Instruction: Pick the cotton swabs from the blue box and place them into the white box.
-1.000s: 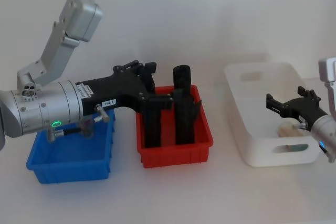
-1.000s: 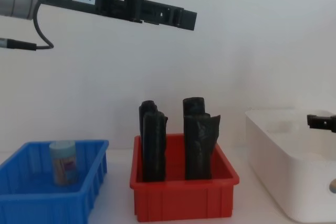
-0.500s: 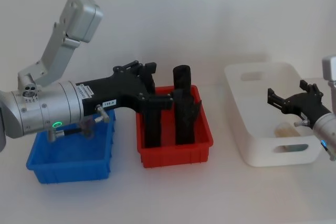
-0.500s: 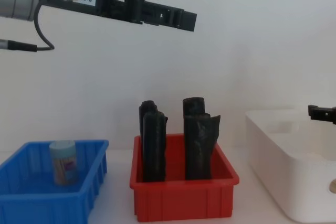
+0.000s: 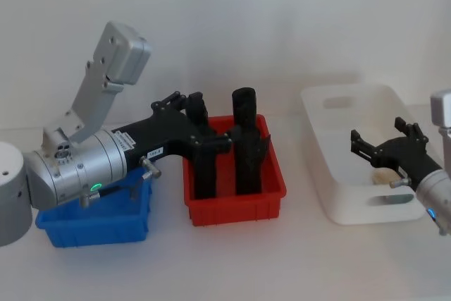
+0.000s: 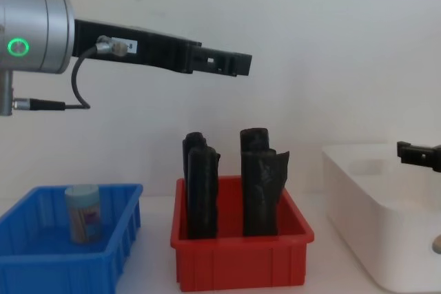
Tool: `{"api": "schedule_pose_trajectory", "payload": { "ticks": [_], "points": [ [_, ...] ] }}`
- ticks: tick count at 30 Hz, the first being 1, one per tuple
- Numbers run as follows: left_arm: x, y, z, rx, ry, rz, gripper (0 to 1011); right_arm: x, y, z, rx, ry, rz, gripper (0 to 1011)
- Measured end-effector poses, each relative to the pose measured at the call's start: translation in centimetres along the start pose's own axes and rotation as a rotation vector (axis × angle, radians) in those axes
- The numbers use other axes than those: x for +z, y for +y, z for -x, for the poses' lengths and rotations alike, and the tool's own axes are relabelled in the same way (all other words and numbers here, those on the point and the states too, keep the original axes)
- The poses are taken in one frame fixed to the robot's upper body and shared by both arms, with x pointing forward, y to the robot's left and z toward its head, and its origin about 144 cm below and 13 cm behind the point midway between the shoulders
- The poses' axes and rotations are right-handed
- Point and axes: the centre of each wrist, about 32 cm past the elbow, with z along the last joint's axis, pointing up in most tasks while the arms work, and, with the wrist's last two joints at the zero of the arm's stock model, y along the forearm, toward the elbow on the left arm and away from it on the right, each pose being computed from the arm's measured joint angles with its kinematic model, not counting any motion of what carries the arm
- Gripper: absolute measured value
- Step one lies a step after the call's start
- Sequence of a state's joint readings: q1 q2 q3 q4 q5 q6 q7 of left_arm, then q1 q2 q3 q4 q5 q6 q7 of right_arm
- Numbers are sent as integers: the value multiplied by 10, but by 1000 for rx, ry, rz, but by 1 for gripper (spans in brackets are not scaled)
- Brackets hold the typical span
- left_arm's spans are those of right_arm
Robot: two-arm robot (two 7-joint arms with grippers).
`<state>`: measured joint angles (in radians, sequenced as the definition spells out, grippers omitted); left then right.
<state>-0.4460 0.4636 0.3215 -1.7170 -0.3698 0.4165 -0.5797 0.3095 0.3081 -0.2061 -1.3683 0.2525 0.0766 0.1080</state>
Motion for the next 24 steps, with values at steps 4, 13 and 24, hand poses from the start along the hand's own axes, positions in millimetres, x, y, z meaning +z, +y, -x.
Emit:
{"api": "schedule_pose_trajectory", "payload": {
  "ticks": [4, 13, 24],
  "points": [
    [-10, -4, 6, 42, -8, 6, 1000, -1, -9, 7, 12, 4, -12, 1002],
    [-34, -11, 21, 140, -26, 23, 999, -2, -32, 23, 41, 14, -41, 1002],
    [-62, -19, 42, 257, -43, 49, 1000, 0, -60, 42, 74, 32, -74, 1002]
  ]
}}
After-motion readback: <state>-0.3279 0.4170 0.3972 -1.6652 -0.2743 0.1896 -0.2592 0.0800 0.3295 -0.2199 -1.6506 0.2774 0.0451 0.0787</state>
